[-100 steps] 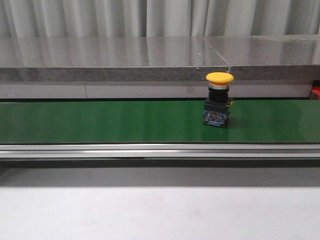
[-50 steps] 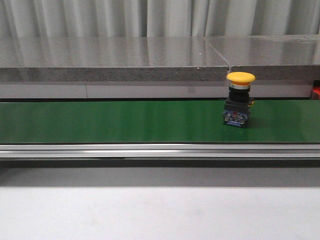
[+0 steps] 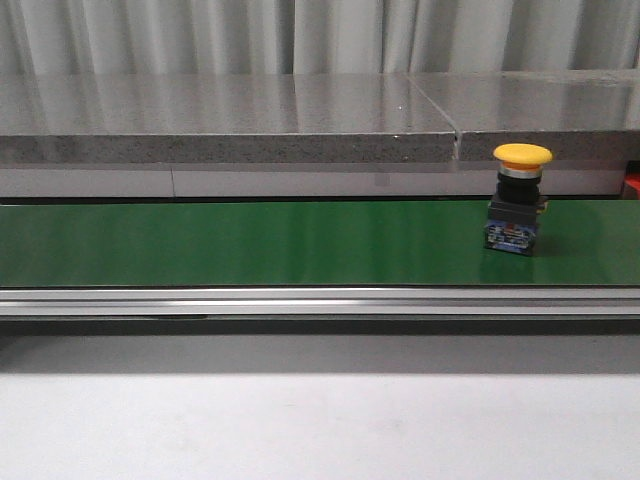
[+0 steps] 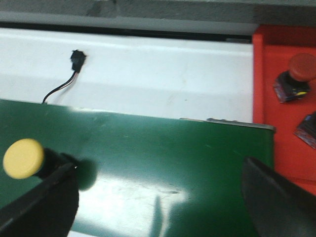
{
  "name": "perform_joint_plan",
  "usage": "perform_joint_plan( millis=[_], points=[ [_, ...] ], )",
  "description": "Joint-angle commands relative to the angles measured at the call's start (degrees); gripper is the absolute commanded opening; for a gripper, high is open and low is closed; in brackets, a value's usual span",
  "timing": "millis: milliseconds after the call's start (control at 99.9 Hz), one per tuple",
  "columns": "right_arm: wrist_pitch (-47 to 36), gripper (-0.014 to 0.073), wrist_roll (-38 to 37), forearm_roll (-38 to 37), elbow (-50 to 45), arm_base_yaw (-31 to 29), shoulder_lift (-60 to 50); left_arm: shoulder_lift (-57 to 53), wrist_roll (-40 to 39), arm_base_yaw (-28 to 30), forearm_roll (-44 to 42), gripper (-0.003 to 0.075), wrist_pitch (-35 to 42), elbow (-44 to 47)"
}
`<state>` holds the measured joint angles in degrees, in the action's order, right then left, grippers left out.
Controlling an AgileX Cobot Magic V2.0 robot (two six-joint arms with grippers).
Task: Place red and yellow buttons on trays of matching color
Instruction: 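Move the right gripper to the yellow button on the belt and grasp it, then lower the yellow button into the yellow tray and open the right gripper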
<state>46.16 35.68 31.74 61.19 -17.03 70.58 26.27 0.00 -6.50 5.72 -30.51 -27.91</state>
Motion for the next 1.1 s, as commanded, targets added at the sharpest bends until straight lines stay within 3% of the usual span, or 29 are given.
perform_joint_plan(
  millis=[0, 220, 440, 941, 1011, 1091],
  points=[
    [-0.58, 0.0656, 3.61, 1.68, 0.63, 2.49, -1.67, 0.18, 0.00, -0.48, 0.81, -0.0019, 4.23, -1.47],
    [3.26, 0.0656, 10.43, 1.68, 0.27, 8.38, 0.98, 0.18, 0.00, -0.48, 0.81, -0.0019, 4.23, -1.47],
    [3.65, 0.0656, 10.44, 1.68, 0.27, 10.91, 6.49, 0.18, 0.00, -0.48, 0.81, -0.0019, 4.23, -1.47],
    [-3.78, 0.0652, 10.44, 1.76, 0.27, 12.50, 16.19, 0.18, 0.00, -0.48, 0.81, -0.0019, 4.23, -1.47],
    [-4.47, 0.0609, 10.44, 1.82, 0.27, 12.50, 16.93, 0.18, 0.00, -0.48, 0.81, -0.0019, 4.23, -1.47],
    [-4.88, 0.0490, 10.38, 1.82, 0.27, 12.50, 17.43, 0.18, 0.00, -0.48, 0.81, -0.0019, 4.23, -1.47]
  ],
)
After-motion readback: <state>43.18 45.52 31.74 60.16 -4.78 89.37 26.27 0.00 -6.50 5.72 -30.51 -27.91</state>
